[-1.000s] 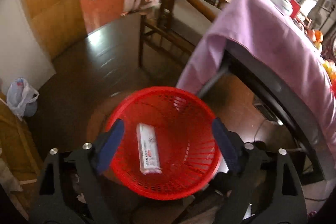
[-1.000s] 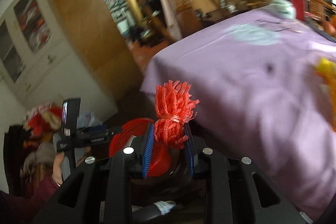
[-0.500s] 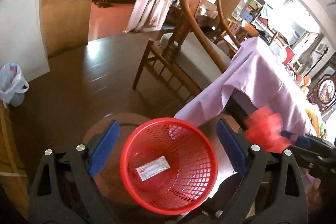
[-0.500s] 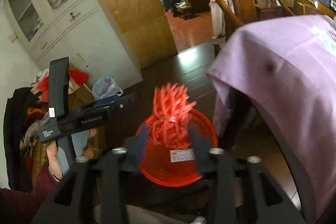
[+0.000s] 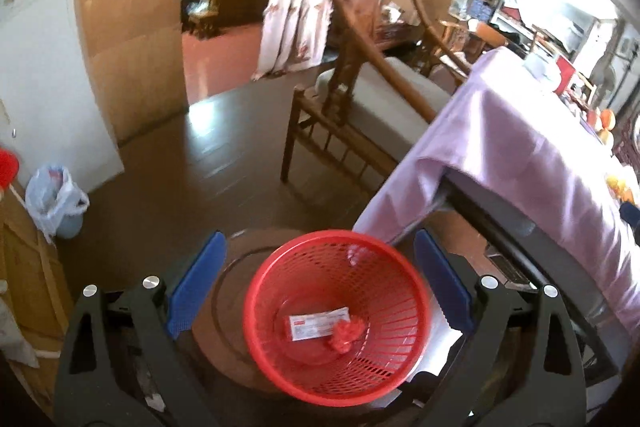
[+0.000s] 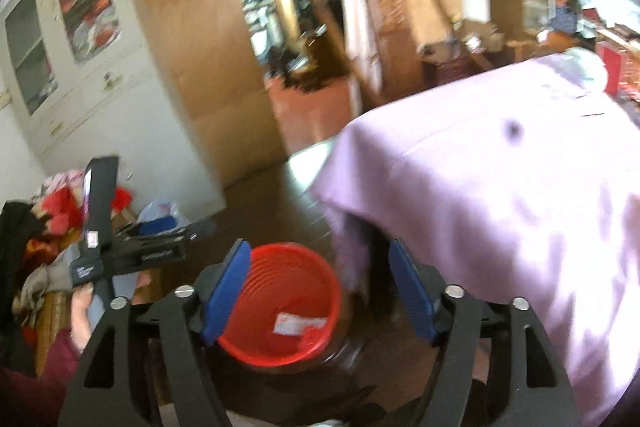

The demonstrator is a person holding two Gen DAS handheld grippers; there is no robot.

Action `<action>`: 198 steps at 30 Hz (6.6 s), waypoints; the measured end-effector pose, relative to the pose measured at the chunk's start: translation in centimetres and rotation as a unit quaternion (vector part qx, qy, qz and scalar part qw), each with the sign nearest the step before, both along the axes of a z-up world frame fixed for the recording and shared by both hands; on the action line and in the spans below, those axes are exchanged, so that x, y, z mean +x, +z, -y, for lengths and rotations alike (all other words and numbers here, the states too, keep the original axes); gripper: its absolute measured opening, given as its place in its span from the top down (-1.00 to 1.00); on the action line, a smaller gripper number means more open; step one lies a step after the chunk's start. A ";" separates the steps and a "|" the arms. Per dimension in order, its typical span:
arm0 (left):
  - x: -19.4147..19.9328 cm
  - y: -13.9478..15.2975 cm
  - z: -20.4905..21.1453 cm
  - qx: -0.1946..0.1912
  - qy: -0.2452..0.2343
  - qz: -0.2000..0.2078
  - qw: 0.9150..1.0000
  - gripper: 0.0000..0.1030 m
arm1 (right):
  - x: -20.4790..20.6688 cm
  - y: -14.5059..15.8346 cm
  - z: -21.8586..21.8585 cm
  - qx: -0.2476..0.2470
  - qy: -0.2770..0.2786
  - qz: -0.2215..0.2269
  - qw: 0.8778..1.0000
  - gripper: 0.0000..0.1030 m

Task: Collect trash
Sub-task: 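Bring both tools back over the table, then grasp the orange and purple paper box with the left tool, then grasp the green tea carton with the right tool while the left tool holds the box, then carry both items to the red wastebasket and open both tools over it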

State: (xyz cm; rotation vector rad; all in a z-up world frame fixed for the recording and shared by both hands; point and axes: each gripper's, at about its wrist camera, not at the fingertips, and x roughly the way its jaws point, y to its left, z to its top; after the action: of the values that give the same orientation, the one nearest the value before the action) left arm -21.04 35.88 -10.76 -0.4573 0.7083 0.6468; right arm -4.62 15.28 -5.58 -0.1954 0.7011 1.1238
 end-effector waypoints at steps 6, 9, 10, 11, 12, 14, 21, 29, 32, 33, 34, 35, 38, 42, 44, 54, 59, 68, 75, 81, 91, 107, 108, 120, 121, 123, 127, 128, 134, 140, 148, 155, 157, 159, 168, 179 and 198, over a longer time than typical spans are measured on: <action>3.1 2.5 5.1 0.040 -0.057 0.007 0.998 -0.86 | 2.9 1.1 7.1 0.039 -0.060 -0.032 0.997 -0.67; 5.4 3.4 8.7 0.052 -0.103 0.007 0.993 -0.87 | 3.6 0.9 10.6 0.054 -0.075 -0.045 0.995 -0.73; 5.9 3.6 9.5 0.055 -0.112 0.005 0.992 -0.87 | 3.7 0.9 11.8 0.060 -0.088 -0.041 0.994 -0.79; 6.8 3.8 10.9 0.059 -0.130 0.003 0.990 -0.87 | 4.0 0.8 13.3 0.064 -0.099 -0.037 0.992 -0.80; 7.5 4.0 12.0 0.062 -0.145 0.002 0.987 -0.87 | 4.2 0.7 14.7 0.067 -0.112 -0.032 0.991 -0.80; 9.5 4.1 14.6 0.066 -0.177 -0.003 0.982 -0.87 | 4.6 0.6 17.4 0.069 -0.147 -0.013 0.987 -0.80; 16.7 4.9 22.9 0.054 -0.280 -0.013 0.958 -0.87 | 6.7 -0.7 27.7 0.092 -0.290 0.031 0.952 -0.82; 25.1 5.9 31.5 0.055 -0.362 -0.028 0.930 -0.87 | 8.8 -4.3 35.2 0.098 -0.371 0.014 0.923 -0.82; 28.2 5.5 33.5 0.043 -0.374 -0.034 0.926 -0.87 | 9.0 -4.9 37.3 0.101 -0.395 0.019 0.913 -0.82; 29.3 5.3 34.1 0.039 -0.377 -0.038 0.925 -0.87 | 9.0 -4.9 37.8 0.104 -0.401 0.018 0.910 -0.82; 30.3 5.1 34.9 0.035 -0.380 -0.042 0.923 -0.87 | 8.9 -5.0 38.5 0.108 -0.408 0.017 0.906 -0.82; 31.1 4.9 35.3 0.033 -0.383 -0.045 0.922 -0.87 | 9.1 -5.2 39.3 0.113 -0.414 0.015 0.903 -0.82; 33.7 4.4 36.9 0.034 -0.390 -0.056 0.918 -0.87 | 9.1 -5.5 41.4 0.128 -0.430 0.010 0.893 -0.82; 36.1 3.5 37.9 0.050 -0.383 -0.074 0.920 -0.87 | 9.3 -5.9 43.1 0.143 -0.443 0.002 0.885 -0.82; 37.2 3.0 37.7 0.051 -0.370 -0.083 0.924 -0.84 | 9.5 -6.1 43.6 0.146 -0.444 -0.001 0.884 -0.82; 35.0 3.6 33.9 0.048 -0.340 -0.062 0.937 -0.02 | 9.8 -6.3 43.0 0.144 -0.432 0.002 0.891 -0.82; 32.5 4.7 32.0 0.065 -0.337 -0.052 0.938 -0.04 | 10.0 -6.2 41.8 0.139 -0.420 -0.002 0.897 -0.82; 33.7 3.6 31.1 0.041 -0.336 -0.050 0.940 -0.17 | 9.1 -4.9 40.3 0.117 -0.413 0.024 0.903 -0.82; 33.1 2.8 30.5 0.054 -0.328 -0.038 0.942 0.00 | 9.9 -4.9 40.3 0.118 -0.414 0.001 0.903 -0.82; 31.4 5.0 28.3 0.028 -0.323 0.010 0.946 0.05 | 10.7 -4.1 38.1 0.111 -0.390 0.005 0.914 -0.80; 29.7 5.2 24.9 0.011 -0.307 0.032 0.951 0.05 | 16.3 -1.0 32.3 0.081 -0.343 0.009 0.936 -0.72; 30.3 3.4 22.2 -0.006 -0.290 0.041 0.956 0.03 | 24.4 -1.8 22.9 -0.065 -0.334 -0.011 0.940 -0.84; 30.3 3.3 22.1 -0.005 -0.290 0.041 0.956 0.02 | 24.6 -2.0 22.3 -0.076 -0.336 -0.008 0.939 -0.87; 30.8 2.9 21.9 -0.004 -0.290 0.041 0.956 0.00 | 27.2 -3.4 21.1 -0.126 -0.350 0.001 0.928 -0.89; 30.9 2.9 21.9 -0.004 -0.290 0.041 0.956 0.00 | 27.2 -3.3 21.2 -0.121 -0.349 -0.001 0.929 -0.83; 31.0 2.9 21.8 -0.005 -0.289 0.040 0.957 0.00 | 26.9 -3.0 21.6 -0.102 -0.347 0.004 0.932 -0.64; 30.9 3.1 21.5 -0.020 -0.285 0.044 0.957 0.04 | 25.8 -2.0 22.5 -0.067 -0.341 0.023 0.937 -0.10; 30.8 3.2 21.4 -0.026 -0.283 0.047 0.958 0.04 | 25.4 -1.9 22.8 -0.059 -0.338 0.023 0.939 -0.05; 29.7 4.5 21.2 -0.026 -0.276 0.059 0.959 0.05 | 22.3 -0.2 25.0 0.009 -0.325 0.033 0.945 0.03; 28.1 6.5 22.0 -0.008 -0.277 0.075 0.958 0.05 | 19.0 1.5 27.3 0.049 -0.322 0.041 0.945 0.02; 26.5 7.6 23.7 0.001 -0.282 0.080 0.956 0.05 | 16.1 1.9 30.3 0.079 -0.331 0.039 0.939 0.02; 23.9 9.2 23.3 0.013 -0.269 0.094 0.958 0.05 | 14.3 2.7 31.4 0.100 -0.325 0.043 0.940 0.02; 22.7 9.6 22.5 0.017 -0.259 0.093 0.961 0.05 | 14.0 2.9 31.3 0.105 -0.317 0.041 0.942 0.02; 21.4 9.9 21.6 0.019 -0.249 0.092 0.964 0.05 | 13.6 3.0 31.1 0.111 -0.307 0.035 0.945 0.02; 13.2 9.0 15.3 0.038 -0.172 0.056 0.983 0.05 | 10.8 3.9 27.3 0.115 -0.250 0.031 0.961 0.01; 4.4 0.9 6.9 -0.017 -0.097 -0.033 0.995 -0.27 | 5.6 4.0 18.0 0.095 -0.147 0.003 0.985 0.00; -3.5 0.7 -2.8 0.019 0.084 0.019 0.996 -0.85 | -4.7 -0.9 -3.1 -0.052 0.066 -0.033 0.996 -0.11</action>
State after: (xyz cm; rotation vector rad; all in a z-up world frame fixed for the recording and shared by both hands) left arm -24.55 38.73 -10.01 -0.4976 0.6242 0.8065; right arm -9.33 18.37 -6.43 -0.2971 0.8159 1.2242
